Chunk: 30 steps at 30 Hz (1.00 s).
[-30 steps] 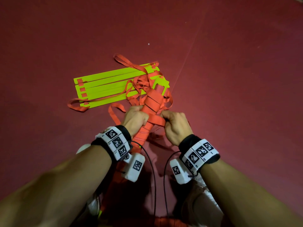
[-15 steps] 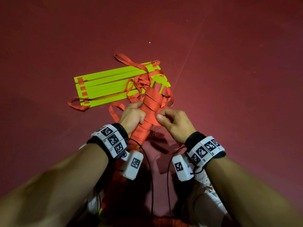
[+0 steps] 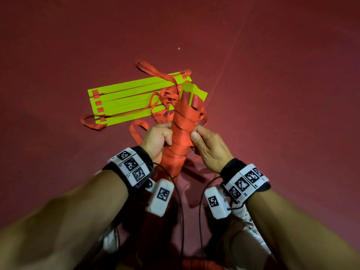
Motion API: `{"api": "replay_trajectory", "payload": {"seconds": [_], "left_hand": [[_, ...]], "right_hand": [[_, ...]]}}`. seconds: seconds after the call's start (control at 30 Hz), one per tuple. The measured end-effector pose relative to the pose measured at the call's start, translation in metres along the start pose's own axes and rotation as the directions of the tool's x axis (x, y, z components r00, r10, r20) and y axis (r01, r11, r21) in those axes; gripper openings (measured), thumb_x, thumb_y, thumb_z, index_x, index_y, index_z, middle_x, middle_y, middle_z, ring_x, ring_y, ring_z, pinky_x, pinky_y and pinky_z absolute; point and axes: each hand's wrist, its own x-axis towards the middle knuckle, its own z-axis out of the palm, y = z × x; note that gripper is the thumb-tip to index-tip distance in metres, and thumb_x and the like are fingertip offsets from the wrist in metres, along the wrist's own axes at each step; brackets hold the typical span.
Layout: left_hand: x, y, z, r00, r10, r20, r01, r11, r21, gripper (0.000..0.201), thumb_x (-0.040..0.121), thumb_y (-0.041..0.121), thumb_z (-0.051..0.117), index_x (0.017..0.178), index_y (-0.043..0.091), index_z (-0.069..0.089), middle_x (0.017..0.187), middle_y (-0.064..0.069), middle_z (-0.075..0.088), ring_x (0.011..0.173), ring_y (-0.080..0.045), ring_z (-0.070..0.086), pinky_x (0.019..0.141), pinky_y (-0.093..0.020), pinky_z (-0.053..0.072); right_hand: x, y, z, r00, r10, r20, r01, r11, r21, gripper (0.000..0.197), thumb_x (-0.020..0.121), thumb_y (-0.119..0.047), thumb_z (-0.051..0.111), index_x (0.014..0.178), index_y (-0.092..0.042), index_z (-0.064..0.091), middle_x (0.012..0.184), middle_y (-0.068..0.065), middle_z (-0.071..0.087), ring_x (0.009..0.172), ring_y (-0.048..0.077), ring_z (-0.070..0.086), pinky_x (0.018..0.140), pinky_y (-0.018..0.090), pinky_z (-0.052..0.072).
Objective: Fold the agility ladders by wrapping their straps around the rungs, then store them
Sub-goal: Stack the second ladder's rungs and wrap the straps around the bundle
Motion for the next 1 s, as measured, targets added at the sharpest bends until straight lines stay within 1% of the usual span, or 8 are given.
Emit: {"api": "replay_trajectory", "payload": {"seconds": [0.17, 0.3, 0.4, 0.47, 0.57, 0.7, 0.87, 1.0], "left_hand": [[0.000, 0.001, 0.005, 0.995, 0.099, -0.018, -0.096, 0.989, 0.110, 0.061, 0.052, 0.006, 0.042, 0.104, 0.015, 0.072, 0.066, -0.003, 0.059, 0.050, -0.014, 0.043, 0.047, -0.021, 0.036], [-0.001, 0.009, 0.008, 0.987, 0.162, -0.012, -0.152, 0.947, 0.283, 0.038, 0.065, 0.020, 0.046, 0.095, 0.009, 0.067, 0.079, -0.009, 0.056, 0.070, -0.022, 0.048, 0.064, -0.033, 0.039], [-0.004, 0.011, 0.011, 0.989, 0.117, 0.092, -0.138, 0.955, 0.261, 0.025, 0.078, 0.039, 0.060, 0.094, 0.025, 0.073, 0.099, -0.008, 0.067, 0.093, -0.024, 0.062, 0.091, -0.050, 0.049], [-0.002, 0.006, 0.007, 0.979, 0.108, 0.174, -0.161, 0.932, 0.324, 0.055, 0.073, 0.057, 0.076, 0.116, 0.025, 0.067, 0.115, -0.009, 0.070, 0.109, -0.026, 0.066, 0.103, -0.056, 0.049], [0.003, -0.001, 0.001, 0.970, 0.114, 0.216, -0.203, 0.869, 0.452, 0.102, 0.048, 0.075, 0.087, 0.129, 0.024, 0.052, 0.119, -0.008, 0.068, 0.113, -0.028, 0.066, 0.102, -0.054, 0.050], [0.006, -0.007, -0.003, 0.955, 0.153, 0.256, -0.259, 0.851, 0.457, 0.103, 0.047, 0.069, 0.090, 0.130, 0.021, 0.052, 0.119, -0.015, 0.068, 0.112, -0.034, 0.066, 0.099, -0.061, 0.050], [0.009, -0.010, -0.002, 0.959, 0.168, 0.228, -0.256, 0.858, 0.446, 0.087, 0.059, 0.053, 0.091, 0.127, 0.011, 0.056, 0.112, -0.018, 0.071, 0.100, -0.031, 0.069, 0.093, -0.063, 0.052], [0.011, -0.010, 0.002, 0.952, 0.154, 0.265, -0.258, 0.869, 0.421, 0.068, 0.067, 0.039, 0.084, 0.126, 0.017, 0.061, 0.116, -0.016, 0.071, 0.108, -0.031, 0.069, 0.100, -0.055, 0.052]], "right_hand": [[0.002, -0.002, -0.001, 0.999, -0.012, -0.040, 0.010, 0.998, -0.068, 0.037, 0.102, -0.039, 0.043, 0.077, -0.012, 0.048, 0.061, -0.001, 0.049, 0.053, 0.009, 0.042, 0.053, 0.028, 0.035], [0.003, -0.005, 0.001, 0.994, 0.012, -0.112, -0.016, 0.999, -0.035, 0.035, 0.099, -0.043, 0.050, 0.072, -0.020, 0.050, 0.059, 0.003, 0.051, 0.053, 0.012, 0.044, 0.054, 0.031, 0.037], [0.006, -0.005, 0.001, 0.990, 0.035, -0.133, -0.039, 0.999, -0.022, 0.033, 0.098, -0.039, 0.054, 0.071, -0.022, 0.052, 0.059, 0.001, 0.051, 0.055, 0.007, 0.043, 0.054, 0.032, 0.036], [0.008, -0.004, 0.001, 0.992, 0.055, -0.116, -0.056, 0.998, -0.003, 0.032, 0.100, -0.032, 0.056, 0.072, -0.015, 0.055, 0.059, 0.003, 0.052, 0.055, 0.008, 0.043, 0.053, 0.033, 0.037], [0.010, -0.003, -0.002, 0.989, 0.133, -0.058, -0.128, 0.987, 0.093, 0.034, 0.101, -0.028, 0.055, 0.068, -0.019, 0.052, 0.056, -0.012, 0.047, 0.052, 0.006, 0.040, 0.053, 0.030, 0.035], [0.008, -0.003, -0.003, 0.985, 0.171, -0.016, -0.162, 0.958, 0.236, 0.046, 0.097, -0.039, 0.049, 0.067, -0.004, 0.049, 0.057, -0.002, 0.043, 0.052, 0.012, 0.037, 0.054, 0.032, 0.031], [0.003, -0.005, -0.006, 0.981, 0.189, -0.038, -0.161, 0.914, 0.371, 0.023, 0.090, -0.021, 0.055, 0.067, -0.016, 0.055, 0.055, -0.008, 0.044, 0.049, 0.008, 0.036, 0.051, 0.023, 0.031], [0.001, -0.001, -0.012, 0.986, 0.169, -0.012, -0.153, 0.918, 0.365, 0.028, 0.093, -0.031, 0.055, 0.066, -0.022, 0.055, 0.055, -0.011, 0.043, 0.050, 0.008, 0.035, 0.051, 0.023, 0.030]]}}
